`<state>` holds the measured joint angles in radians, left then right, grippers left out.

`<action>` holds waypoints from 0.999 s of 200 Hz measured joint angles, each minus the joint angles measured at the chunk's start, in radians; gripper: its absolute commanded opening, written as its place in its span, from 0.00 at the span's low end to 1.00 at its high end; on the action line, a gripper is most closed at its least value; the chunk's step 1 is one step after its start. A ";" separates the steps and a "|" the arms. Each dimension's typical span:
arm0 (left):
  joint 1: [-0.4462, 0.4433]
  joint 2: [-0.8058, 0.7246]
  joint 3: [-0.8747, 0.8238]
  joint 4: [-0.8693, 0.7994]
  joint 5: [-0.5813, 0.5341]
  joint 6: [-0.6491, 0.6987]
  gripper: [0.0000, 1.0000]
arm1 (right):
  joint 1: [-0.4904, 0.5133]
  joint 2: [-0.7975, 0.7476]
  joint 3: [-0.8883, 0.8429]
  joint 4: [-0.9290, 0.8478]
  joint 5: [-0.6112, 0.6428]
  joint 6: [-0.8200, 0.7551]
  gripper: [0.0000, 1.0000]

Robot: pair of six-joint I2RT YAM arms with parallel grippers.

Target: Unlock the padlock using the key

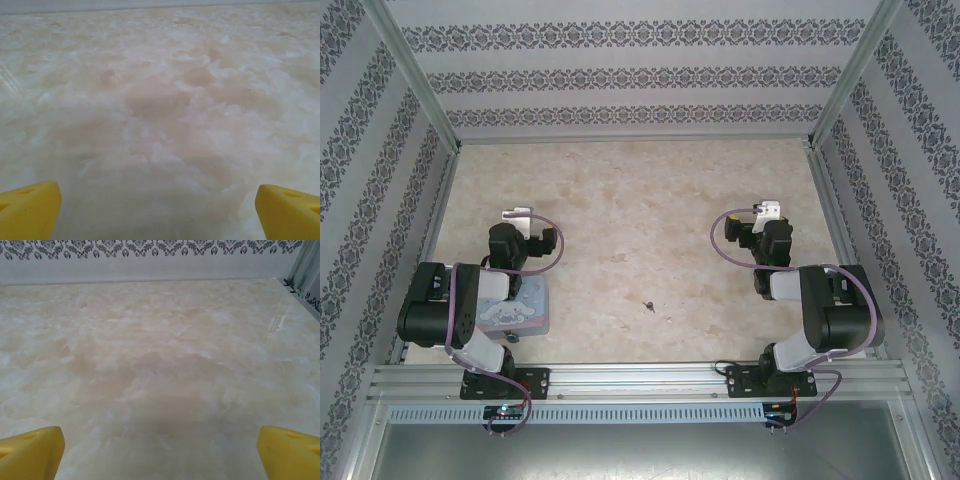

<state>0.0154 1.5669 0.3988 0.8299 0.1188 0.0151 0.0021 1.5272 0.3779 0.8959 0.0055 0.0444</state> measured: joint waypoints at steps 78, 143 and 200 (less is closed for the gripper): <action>0.000 0.000 0.001 -0.007 -0.019 -0.003 1.00 | 0.000 0.000 0.000 0.000 0.000 0.000 0.98; 0.000 0.000 0.001 -0.007 -0.019 -0.004 0.99 | 0.000 0.000 0.000 0.000 -0.003 0.001 0.98; 0.000 -0.067 0.070 -0.152 -0.046 -0.021 0.99 | 0.000 -0.045 0.000 -0.030 0.056 0.011 0.98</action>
<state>0.0151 1.4998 0.4686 0.6777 0.0727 -0.0055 0.0025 1.4818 0.3779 0.8658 0.0612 0.0559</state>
